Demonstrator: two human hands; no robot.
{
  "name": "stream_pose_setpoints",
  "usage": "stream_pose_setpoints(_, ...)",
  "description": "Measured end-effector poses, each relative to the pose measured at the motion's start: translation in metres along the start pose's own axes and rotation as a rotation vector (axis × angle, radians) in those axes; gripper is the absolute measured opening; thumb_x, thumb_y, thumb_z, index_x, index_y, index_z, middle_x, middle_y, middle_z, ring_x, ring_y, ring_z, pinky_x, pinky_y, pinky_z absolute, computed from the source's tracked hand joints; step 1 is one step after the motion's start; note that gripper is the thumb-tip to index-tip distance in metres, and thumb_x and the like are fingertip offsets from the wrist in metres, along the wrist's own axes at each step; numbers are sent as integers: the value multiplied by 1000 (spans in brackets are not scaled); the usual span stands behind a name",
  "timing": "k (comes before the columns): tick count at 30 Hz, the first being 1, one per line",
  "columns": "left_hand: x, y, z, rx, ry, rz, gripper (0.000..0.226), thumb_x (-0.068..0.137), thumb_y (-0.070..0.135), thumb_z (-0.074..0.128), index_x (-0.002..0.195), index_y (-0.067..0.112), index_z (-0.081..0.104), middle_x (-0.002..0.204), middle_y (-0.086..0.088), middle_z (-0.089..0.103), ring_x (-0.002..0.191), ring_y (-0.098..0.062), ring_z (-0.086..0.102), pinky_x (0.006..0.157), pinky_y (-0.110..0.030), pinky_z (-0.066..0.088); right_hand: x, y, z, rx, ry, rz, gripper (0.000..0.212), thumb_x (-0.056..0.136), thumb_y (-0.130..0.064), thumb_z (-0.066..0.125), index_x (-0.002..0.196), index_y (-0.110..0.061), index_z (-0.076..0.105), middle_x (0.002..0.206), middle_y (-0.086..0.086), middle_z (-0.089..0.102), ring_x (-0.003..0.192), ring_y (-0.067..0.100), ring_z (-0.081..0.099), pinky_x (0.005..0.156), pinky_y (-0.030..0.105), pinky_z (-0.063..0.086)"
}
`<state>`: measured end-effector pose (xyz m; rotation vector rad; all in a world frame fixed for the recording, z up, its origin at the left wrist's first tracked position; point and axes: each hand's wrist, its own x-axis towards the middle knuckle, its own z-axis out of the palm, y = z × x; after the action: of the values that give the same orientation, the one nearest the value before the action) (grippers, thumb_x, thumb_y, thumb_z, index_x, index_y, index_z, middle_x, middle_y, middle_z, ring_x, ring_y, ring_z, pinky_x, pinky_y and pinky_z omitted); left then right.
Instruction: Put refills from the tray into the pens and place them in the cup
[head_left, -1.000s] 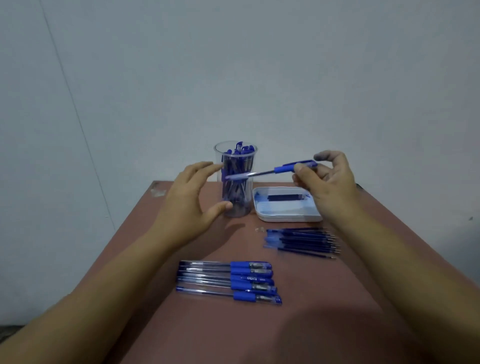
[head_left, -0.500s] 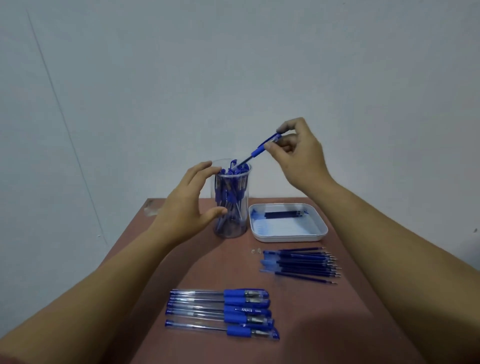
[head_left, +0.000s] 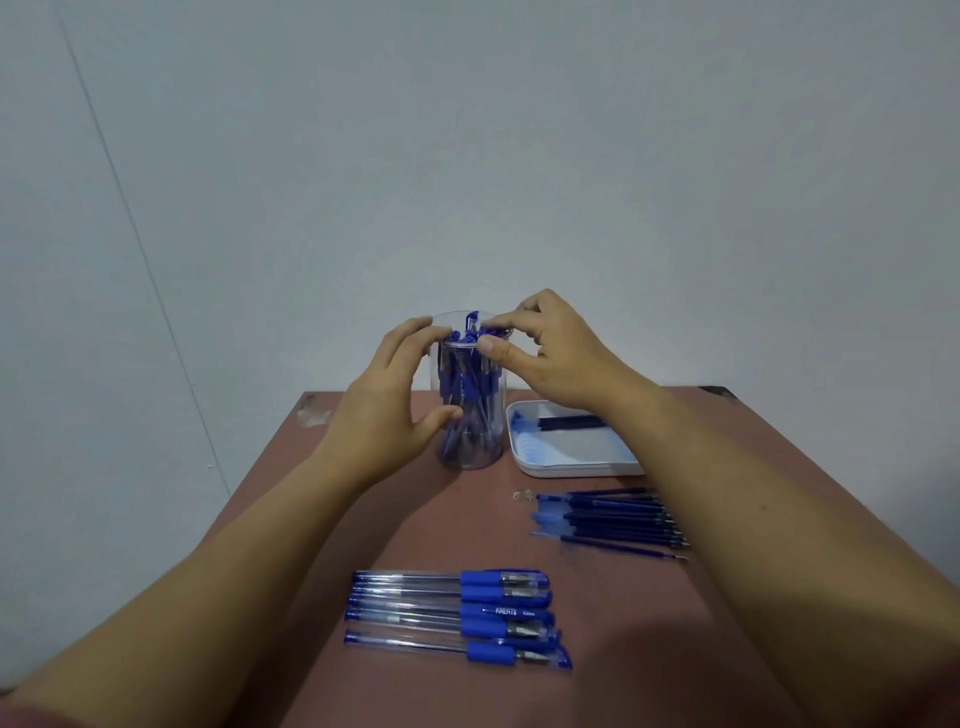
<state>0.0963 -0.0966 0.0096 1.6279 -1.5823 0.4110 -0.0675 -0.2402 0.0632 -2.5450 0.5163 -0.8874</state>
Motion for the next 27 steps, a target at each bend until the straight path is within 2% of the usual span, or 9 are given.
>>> stream_pose_setpoints(3,-2,7,-4,52,-32,-42,82,79,27,79,147,27,34,155,6,29,133,-14,44,105,-37,45,-10,-3,-1,9,31,4,45,91,-50,57,131,-29,56,113,-4,45,104,9,43,89,23,37)
stream_pose_setpoints(6,-12,21,-10,121,-59,-103,87,83,38,73,153,27,23,160,4,22,142,-14,31,109,-31,33,-29,-10,-8,16,66,20,41,93,-42,59,132,-29,54,116,-5,46,101,9,47,85,17,37)
stream_pose_setpoints(8,-25,34,-16,107,-89,-114,86,84,46,69,154,26,23,159,2,25,144,-14,28,113,-35,31,-48,-14,-13,-13,51,12,37,92,-39,60,128,-30,56,114,-6,49,98,7,49,83,16,37)
stream_pose_setpoints(10,-41,46,-23,74,-223,-112,84,83,61,59,152,26,25,155,4,30,141,-13,31,115,-38,32,-70,-16,-15,-33,-5,-3,30,91,-38,62,119,-29,62,109,-9,54,95,1,51,84,19,41)
stream_pose_setpoints(13,-66,60,-29,54,-546,-125,96,73,86,38,152,33,24,157,12,25,142,-6,27,118,-35,27,-103,-17,-13,-51,-173,15,16,89,-39,65,104,-34,67,101,-18,59,94,-3,54,82,18,43)
stream_pose_setpoints(16,-85,69,-26,107,-708,-98,100,72,89,37,154,34,19,161,14,16,146,-2,14,120,-34,20,-126,-16,-5,-85,-303,15,14,87,-39,66,100,-34,70,96,-20,58,95,-4,53,82,16,43)
stream_pose_setpoints(20,-102,76,-17,177,-767,-79,99,75,90,30,155,33,17,162,13,14,148,-2,8,122,-35,13,-140,-12,5,-106,-354,0,15,85,-44,67,96,-34,72,95,-20,57,98,-5,49,86,20,42)
stream_pose_setpoints(24,-108,77,-13,229,-764,-76,102,73,93,15,155,33,15,163,14,10,148,-2,7,122,-36,10,-145,-13,11,-152,-397,-7,17,88,-46,64,95,-34,73,93,-18,56,95,-1,43,87,24,40)
stream_pose_setpoints(27,-109,79,-14,238,-760,-71,103,72,93,12,156,33,13,163,13,8,149,-3,6,122,-35,9,-146,-16,12,-176,-408,-20,19,90,-46,61,99,-34,73,91,-21,51,95,2,41,88,25,39)
